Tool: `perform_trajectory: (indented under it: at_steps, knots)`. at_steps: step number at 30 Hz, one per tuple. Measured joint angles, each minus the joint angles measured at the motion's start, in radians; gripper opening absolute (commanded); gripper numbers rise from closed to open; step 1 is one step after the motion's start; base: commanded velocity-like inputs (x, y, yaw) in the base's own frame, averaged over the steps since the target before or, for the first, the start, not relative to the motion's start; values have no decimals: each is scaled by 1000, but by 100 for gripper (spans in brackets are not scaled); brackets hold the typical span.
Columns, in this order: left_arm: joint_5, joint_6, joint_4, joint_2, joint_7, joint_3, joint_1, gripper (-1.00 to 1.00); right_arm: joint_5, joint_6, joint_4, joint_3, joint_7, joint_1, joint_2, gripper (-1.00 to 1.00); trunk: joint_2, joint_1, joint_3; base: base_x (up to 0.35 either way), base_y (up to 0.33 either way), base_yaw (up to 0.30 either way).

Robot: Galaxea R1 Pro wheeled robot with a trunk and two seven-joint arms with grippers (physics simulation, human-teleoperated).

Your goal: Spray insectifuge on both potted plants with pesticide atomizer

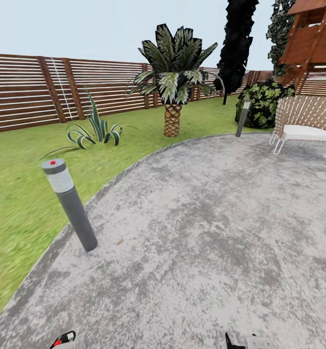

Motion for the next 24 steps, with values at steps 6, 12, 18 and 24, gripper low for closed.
perform_trajectory:
  at_steps: [6, 12, 18, 24]
  knots:
    - [0, 0, 0, 0, 0, 0, 0, -100, -1, 0, 0, 0, 0, 0, -1, 100, 28, -15, 17, 0, 0, -243]
    - [1, -1, -1, 0, 0, -1, 0, -100, -1, 0, 1, 0, 1, 0, -1, 100, 28, -16, 22, 91, 0, -265]
    - [1, -2, 0, 0, 0, -1, 0, -100, 0, 0, -1, 0, 1, 0, 0, 100, 28, -16, 24, 307, 0, -279]
    - [2, 0, 0, -2, 0, -1, 0, -100, -1, 0, -2, 1, 3, 1, 1, 100, 28, -16, 24, 333, 0, -284]
